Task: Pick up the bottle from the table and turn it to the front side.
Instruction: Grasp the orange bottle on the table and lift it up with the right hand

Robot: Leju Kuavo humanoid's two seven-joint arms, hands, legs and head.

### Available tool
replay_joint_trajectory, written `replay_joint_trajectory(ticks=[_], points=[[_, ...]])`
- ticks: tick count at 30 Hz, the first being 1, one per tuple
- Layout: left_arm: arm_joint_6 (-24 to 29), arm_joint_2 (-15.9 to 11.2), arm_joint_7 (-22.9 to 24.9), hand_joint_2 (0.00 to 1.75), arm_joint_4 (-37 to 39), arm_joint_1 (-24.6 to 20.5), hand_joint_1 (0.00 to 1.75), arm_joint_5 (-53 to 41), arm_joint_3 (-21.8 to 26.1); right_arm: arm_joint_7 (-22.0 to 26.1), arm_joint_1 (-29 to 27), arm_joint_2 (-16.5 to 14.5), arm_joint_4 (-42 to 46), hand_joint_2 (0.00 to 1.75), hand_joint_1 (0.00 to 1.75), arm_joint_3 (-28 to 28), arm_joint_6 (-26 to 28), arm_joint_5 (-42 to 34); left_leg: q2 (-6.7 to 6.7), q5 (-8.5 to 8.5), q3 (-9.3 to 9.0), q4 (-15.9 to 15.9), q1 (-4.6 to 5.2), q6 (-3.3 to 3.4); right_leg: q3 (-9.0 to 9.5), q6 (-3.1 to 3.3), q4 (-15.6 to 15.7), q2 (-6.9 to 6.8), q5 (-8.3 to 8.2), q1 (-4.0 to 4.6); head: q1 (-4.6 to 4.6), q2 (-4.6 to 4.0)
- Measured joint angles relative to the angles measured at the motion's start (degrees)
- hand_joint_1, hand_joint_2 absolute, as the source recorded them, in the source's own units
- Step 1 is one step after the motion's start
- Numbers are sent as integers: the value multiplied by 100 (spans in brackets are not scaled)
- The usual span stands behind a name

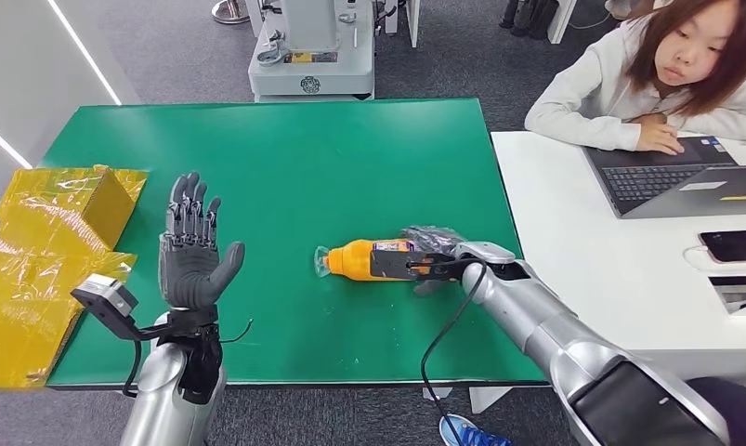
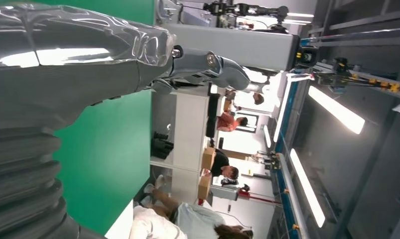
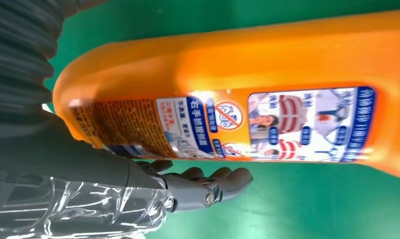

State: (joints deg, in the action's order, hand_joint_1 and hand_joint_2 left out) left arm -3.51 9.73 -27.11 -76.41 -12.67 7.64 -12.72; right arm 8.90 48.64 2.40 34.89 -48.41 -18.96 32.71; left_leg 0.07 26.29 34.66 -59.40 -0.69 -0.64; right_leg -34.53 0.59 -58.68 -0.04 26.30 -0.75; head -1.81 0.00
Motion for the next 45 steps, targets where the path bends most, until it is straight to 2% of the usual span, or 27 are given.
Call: replay_joint_trajectory(ticks=[14, 18, 34, 40, 45], points=[[-37, -9, 7, 175, 37, 72, 0, 93, 0, -213, 83, 58, -94, 175, 2, -205, -109, -89, 0, 0, 0, 0, 0, 0, 0, 0, 0, 0, 0, 0, 0, 0], [-62, -8, 60, 175, 84, 24, 0, 145, 0, -268, 94, 79, -109, 175, 175, -263, -103, -104, 0, 0, 0, -1, 0, 0, 0, 0, 0, 0, -1, 0, 0, 0], [-57, -23, 107, 175, 282, -126, 0, 268, 0, -222, 97, 80, -144, 175, 175, -328, 22, -229, 2, 0, -2, -1, 0, 0, 1, 0, 0, 2, -1, 0, 0, 0], [60, -67, 81, 175, 219, 50, 0, 245, 0, 340, -21, 103, -61, 175, 175, -250, 116, -863, 1, 0, -1, 0, -1, 0, 0, 0, 0, 2, 0, 1, 0, 0], [216, -183, -23, 175, 43, 264, 0, 15, 11, 951, -522, 204, 504, 175, 175, 231, 527, -1651, -2, 1, 1, 1, -1, -1, -1, -1, 0, -3, 2, 1, -1, 0]])
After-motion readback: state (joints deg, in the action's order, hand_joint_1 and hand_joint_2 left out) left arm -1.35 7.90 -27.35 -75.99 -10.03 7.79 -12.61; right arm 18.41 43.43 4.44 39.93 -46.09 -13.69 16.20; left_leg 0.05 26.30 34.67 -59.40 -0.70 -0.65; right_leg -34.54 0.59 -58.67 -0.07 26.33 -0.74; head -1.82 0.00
